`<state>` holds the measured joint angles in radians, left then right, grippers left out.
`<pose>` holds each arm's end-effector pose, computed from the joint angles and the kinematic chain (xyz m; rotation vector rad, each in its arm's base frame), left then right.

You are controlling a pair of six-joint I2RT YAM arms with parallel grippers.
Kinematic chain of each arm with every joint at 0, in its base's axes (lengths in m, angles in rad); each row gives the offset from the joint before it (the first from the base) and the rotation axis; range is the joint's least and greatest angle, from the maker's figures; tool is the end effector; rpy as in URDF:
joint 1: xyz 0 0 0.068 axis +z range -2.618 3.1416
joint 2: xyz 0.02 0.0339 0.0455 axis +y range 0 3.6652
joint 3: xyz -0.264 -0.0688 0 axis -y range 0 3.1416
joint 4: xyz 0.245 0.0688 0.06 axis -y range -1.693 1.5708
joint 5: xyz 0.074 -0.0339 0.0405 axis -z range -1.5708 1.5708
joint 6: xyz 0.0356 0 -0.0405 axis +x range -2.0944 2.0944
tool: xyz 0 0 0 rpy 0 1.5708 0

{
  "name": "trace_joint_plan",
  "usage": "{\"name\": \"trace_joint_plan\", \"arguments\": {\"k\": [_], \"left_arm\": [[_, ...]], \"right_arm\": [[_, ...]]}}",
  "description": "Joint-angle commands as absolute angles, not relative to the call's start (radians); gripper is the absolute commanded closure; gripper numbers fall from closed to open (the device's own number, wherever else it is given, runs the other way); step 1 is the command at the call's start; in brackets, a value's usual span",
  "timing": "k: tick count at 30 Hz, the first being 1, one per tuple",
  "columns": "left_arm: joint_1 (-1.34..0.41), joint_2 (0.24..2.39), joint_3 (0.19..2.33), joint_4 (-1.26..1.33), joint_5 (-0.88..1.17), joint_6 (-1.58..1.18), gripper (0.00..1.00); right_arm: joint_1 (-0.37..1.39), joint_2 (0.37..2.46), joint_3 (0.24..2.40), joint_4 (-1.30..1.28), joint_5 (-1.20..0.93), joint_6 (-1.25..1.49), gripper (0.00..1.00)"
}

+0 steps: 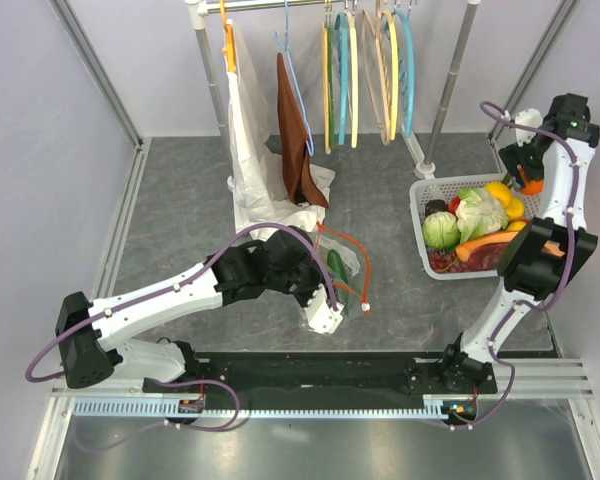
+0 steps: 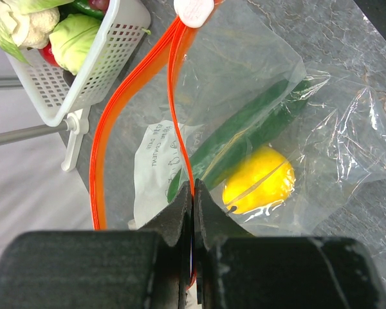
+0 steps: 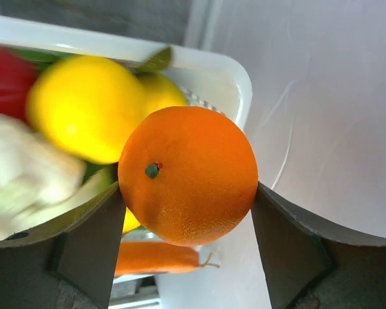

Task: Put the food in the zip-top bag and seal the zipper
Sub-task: Pick up the fake fruit from the bin, then place the fake fruit in the zipper food storage bag.

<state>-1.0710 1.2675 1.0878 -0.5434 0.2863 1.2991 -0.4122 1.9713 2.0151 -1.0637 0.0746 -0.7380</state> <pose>0.1225 -0.2453 0.3091 2.1513 0.7148 -0.2078 0.3859 -0.1716 0.3340 -0.4061 2.6450 -0.4951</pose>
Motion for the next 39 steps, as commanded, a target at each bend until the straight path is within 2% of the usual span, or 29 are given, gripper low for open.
{"name": "trace_joint_plan", "arguments": {"k": [1, 7, 11, 21, 29, 39], "left_arm": [[-1.068, 1.258, 1.106, -0.549, 0.27, 1.307, 0.98], [-1.068, 1.253, 1.097, -0.549, 0.267, 1.305, 0.98], [-1.068, 1.25, 1.094, -0.545, 0.264, 1.304, 0.98], [-1.068, 1.223, 1.088, -0.538, 0.255, 1.302, 0.98], [-1.069, 1.213, 1.086, -0.526, 0.255, 1.293, 0.98], [-1.069, 1.197, 1.091, -0.526, 0.252, 1.307, 0.98]], "right_arm": [[-0.399, 1.833, 2.12, -1.276, -0.185, -0.669, 0.28], [-0.312, 1.669, 2.034, -1.46, -0.581, -0.583, 0.32], [-0.155, 1.557, 1.924, -1.459, -0.702, -0.551, 0.31], [0.073, 1.468, 1.789, -1.457, -1.023, -0.41, 0.33], [0.227, 1.446, 1.638, -1.413, -1.077, -0.396, 0.32], [0.386, 1.565, 1.715, -1.413, -0.962, -0.416, 0.32]]}}
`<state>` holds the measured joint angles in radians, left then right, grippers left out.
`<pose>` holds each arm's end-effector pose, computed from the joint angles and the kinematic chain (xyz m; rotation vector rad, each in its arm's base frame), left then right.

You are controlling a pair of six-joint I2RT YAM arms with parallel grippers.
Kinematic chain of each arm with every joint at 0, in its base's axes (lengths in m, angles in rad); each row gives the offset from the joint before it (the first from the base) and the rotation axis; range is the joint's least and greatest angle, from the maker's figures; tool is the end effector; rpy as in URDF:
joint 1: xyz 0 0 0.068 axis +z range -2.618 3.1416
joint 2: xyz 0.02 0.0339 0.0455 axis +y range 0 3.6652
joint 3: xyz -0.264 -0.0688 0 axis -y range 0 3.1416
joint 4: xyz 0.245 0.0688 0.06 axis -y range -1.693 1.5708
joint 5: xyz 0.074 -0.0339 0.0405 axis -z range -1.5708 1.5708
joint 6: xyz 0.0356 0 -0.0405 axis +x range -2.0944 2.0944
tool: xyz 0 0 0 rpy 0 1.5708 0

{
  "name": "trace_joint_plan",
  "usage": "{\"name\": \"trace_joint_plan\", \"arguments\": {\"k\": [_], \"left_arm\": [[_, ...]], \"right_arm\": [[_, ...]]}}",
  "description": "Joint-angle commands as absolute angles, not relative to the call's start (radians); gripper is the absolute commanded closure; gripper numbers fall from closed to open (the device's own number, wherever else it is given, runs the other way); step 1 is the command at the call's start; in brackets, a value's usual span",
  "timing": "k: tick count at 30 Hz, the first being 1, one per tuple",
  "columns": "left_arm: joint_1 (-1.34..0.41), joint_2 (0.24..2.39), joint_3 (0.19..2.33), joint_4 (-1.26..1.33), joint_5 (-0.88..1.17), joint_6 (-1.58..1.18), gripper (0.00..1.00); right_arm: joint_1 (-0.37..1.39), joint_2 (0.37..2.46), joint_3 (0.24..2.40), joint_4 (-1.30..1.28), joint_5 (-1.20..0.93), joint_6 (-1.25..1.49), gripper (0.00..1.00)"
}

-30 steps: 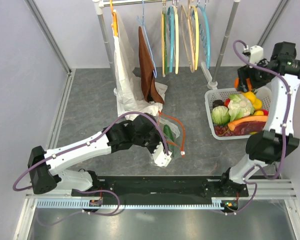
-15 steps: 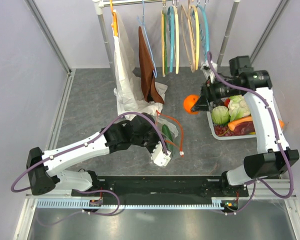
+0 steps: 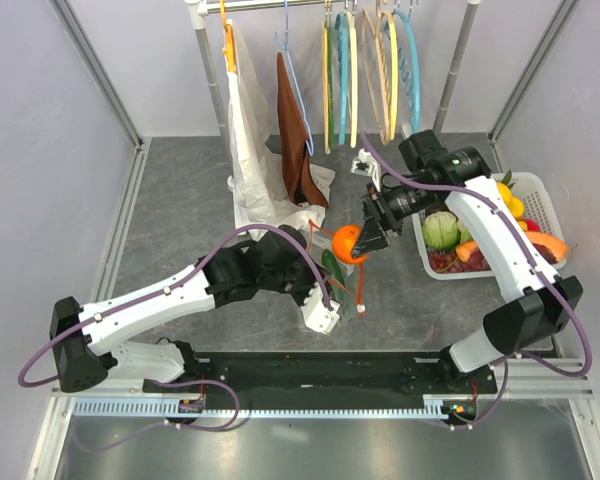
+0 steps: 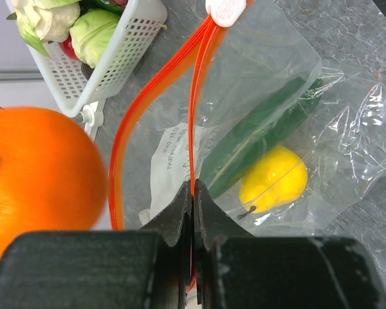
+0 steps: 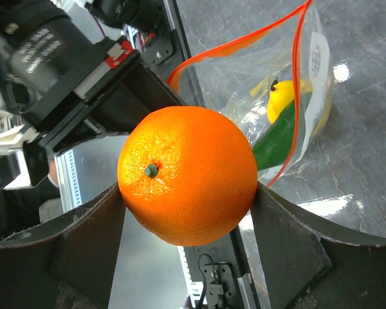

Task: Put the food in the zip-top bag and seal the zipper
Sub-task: Place the fake fruit in the zipper food storage bag.

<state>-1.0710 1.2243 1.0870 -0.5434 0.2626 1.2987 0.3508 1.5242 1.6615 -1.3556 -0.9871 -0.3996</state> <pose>0.1191 -0.2374 0.3195 2.1142 0.7078 -0.1714 0.2476 0.1222 0.3823 -1.1250 2.2108 1.3172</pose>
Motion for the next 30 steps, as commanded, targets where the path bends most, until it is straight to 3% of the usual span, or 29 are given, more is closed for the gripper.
{"name": "trace_joint_plan", "arguments": {"k": [1, 9, 15, 16, 17, 30], "left_arm": [[-1.068, 1.197, 1.091, -0.526, 0.253, 1.307, 0.98], [-1.068, 1.186, 1.089, -0.528, 0.259, 1.307, 0.98], [-1.069, 1.177, 1.089, -0.526, 0.262, 1.319, 0.98], [-1.069, 1.177, 1.089, -0.528, 0.262, 1.321, 0.98], [-1.068, 1.177, 1.091, -0.526, 0.264, 1.322, 0.98], [-1.068, 1.163, 1.089, -0.532, 0.258, 1.302, 0.98]], "right_arm": [[0.408, 1.569, 1.717, -1.413, -0.945, -0.417, 0.32], [0.486, 1.606, 1.724, -1.324, -0.729, -0.333, 0.3], [0.528, 1.623, 1.782, -1.296, -0.673, -0.29, 0.12], [0.526, 1.624, 1.793, -1.296, -0.678, -0.287, 0.04], [0.528, 1.624, 1.798, -1.298, -0.683, -0.285, 0.02], [0.494, 1.528, 1.893, -1.275, -0.748, -0.318, 0.02]]}}
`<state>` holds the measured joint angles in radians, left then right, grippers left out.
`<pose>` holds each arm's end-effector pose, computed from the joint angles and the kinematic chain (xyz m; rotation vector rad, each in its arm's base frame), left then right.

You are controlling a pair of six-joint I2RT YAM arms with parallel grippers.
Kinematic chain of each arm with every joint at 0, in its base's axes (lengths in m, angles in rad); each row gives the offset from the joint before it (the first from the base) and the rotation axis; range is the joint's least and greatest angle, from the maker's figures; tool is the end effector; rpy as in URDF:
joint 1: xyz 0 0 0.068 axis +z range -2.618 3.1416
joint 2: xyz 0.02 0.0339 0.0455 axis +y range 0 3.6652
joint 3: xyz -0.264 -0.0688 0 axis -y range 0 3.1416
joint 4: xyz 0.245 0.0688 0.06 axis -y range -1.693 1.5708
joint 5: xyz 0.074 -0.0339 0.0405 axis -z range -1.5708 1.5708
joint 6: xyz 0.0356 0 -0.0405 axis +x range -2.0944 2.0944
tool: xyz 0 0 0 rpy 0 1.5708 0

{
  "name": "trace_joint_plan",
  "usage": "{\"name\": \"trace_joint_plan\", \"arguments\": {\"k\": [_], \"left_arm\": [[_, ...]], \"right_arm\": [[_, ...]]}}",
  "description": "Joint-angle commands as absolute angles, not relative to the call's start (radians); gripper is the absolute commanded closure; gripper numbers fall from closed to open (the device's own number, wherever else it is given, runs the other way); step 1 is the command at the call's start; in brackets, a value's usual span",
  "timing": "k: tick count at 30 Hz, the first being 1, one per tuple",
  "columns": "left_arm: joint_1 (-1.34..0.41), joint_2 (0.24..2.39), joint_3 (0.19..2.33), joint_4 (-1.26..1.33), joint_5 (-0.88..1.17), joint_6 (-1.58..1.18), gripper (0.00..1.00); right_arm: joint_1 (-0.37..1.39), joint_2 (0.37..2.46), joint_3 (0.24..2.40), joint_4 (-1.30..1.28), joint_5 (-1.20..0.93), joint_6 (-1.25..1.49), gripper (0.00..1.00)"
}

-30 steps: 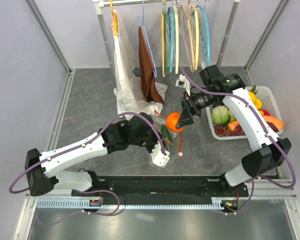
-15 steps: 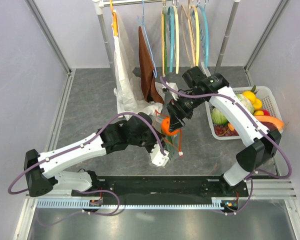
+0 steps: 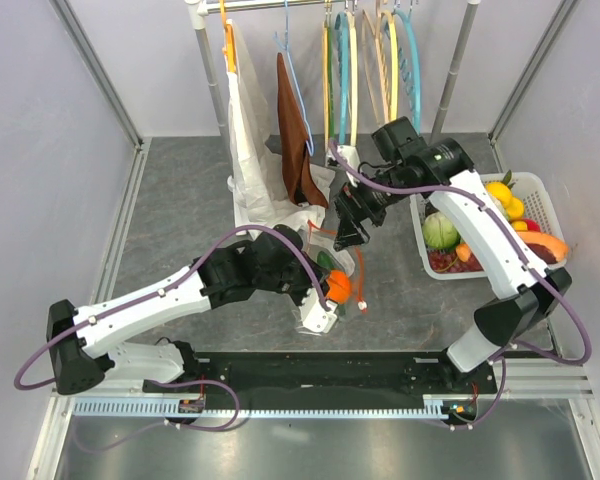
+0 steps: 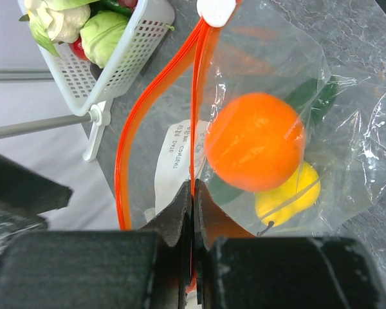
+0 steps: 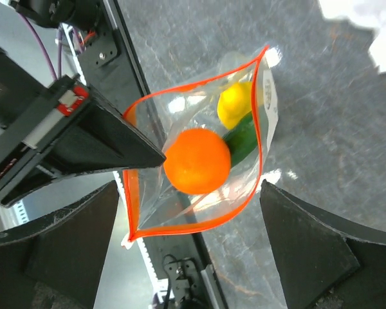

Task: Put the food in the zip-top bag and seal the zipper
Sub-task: Place the fake fruit in the zipper food storage bag, then pick up the fake fruit from the bin.

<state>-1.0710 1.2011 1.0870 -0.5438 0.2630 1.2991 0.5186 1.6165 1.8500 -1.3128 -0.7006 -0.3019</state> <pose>0.1168 -0.2332 0.3251 2.0947 0.6962 -0.1664 0.2529 0.1708 0.4031 -1.2356 2.2530 0.9988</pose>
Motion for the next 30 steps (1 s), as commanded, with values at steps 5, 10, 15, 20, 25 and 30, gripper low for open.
{"name": "trace_joint_plan", "arguments": {"k": [5, 10, 15, 20, 25, 30], "left_arm": [[-1.068, 1.161, 1.072, -0.531, 0.256, 1.302, 0.98], [-1.068, 1.187, 1.094, -0.522, 0.262, 1.296, 0.98], [-1.068, 1.181, 1.077, -0.506, 0.29, 1.301, 0.98], [-1.068, 1.173, 1.062, -0.494, 0.305, 1.304, 0.98], [-1.069, 1.172, 1.054, -0.476, 0.314, 1.304, 0.98], [-1.068, 1.172, 1.052, -0.466, 0.318, 1.302, 0.98]], "right_arm": [[0.439, 1.338, 1.718, -1.117, -0.779, -0.214, 0.02], [0.266, 1.261, 1.554, -1.133, -0.818, -0.215, 0.02], [0.177, 1.232, 1.522, -1.18, -0.781, -0.261, 0.02], [0.141, 1.233, 1.529, -1.283, -0.692, -0.377, 0.03], [0.106, 1.285, 1.54, -1.419, -0.615, -0.534, 0.09], [0.057, 1.298, 1.549, -1.46, -0.528, -0.609, 0.12]]}}
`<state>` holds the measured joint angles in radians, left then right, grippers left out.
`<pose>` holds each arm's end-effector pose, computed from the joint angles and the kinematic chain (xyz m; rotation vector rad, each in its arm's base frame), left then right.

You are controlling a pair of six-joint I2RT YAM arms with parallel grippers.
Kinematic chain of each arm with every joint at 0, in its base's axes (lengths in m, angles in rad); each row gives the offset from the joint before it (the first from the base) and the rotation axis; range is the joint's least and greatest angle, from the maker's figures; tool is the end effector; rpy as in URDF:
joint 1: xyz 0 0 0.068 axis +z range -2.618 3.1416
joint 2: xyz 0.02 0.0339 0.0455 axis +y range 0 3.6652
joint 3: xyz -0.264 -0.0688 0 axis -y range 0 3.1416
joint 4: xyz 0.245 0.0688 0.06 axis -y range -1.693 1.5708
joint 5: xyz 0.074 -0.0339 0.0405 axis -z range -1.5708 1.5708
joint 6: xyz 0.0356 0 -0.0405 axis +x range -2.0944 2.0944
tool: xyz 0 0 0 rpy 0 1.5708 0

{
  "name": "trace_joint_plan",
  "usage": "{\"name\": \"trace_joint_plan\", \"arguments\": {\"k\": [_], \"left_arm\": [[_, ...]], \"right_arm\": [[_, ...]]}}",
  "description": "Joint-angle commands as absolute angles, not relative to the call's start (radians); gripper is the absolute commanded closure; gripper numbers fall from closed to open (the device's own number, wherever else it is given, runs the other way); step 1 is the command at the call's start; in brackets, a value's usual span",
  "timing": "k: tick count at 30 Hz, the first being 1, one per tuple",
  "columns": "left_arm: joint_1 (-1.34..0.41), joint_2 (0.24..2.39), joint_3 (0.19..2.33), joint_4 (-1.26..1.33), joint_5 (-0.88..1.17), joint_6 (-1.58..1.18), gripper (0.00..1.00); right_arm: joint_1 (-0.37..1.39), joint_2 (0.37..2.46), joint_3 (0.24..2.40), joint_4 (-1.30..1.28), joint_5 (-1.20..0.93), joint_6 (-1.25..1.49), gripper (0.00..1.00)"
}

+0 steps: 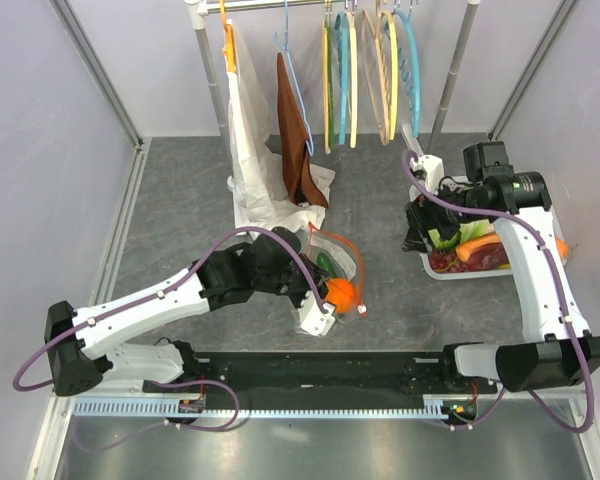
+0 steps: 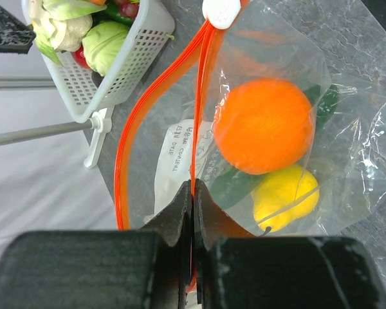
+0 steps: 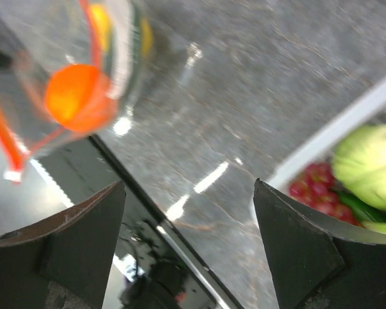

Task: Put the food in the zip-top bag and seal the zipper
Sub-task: Pick up the fake fruit from the bin.

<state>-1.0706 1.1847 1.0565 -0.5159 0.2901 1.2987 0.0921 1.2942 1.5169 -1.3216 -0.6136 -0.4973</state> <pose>0.1147 -0.2310 0.3213 2.0838 0.6751 -0.1928 0.2177 0.0407 0.3883 -0.9042 2.3262 0.6519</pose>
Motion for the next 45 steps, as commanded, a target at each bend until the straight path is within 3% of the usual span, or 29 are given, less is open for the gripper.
{"name": "trace_joint_plan", "arguments": {"k": [1, 11, 23, 33, 45], "left_arm": [[-1.069, 1.172, 1.051, -0.466, 0.318, 1.302, 0.98], [-1.068, 1.177, 1.048, -0.466, 0.304, 1.312, 0.98], [-1.068, 1.169, 1.023, -0.445, 0.298, 1.298, 0.98], [-1.068, 1.161, 1.008, -0.439, 0.298, 1.296, 0.98], [-1.068, 1.172, 1.017, -0.451, 0.287, 1.308, 0.98]], "right_arm": [[0.051, 1.305, 1.552, -1.46, -0.52, -0.612, 0.12], [-0.213, 1.471, 1.661, -1.46, -0.586, -0.644, 0.12], [-0.481, 1.701, 1.969, -1.46, -0.565, -0.571, 0.06], [-0.517, 1.92, 2.255, -1.427, -0.302, -0.436, 0.19], [-0.459, 1.95, 2.108, -1.215, -0.124, -0.278, 0.19]]}}
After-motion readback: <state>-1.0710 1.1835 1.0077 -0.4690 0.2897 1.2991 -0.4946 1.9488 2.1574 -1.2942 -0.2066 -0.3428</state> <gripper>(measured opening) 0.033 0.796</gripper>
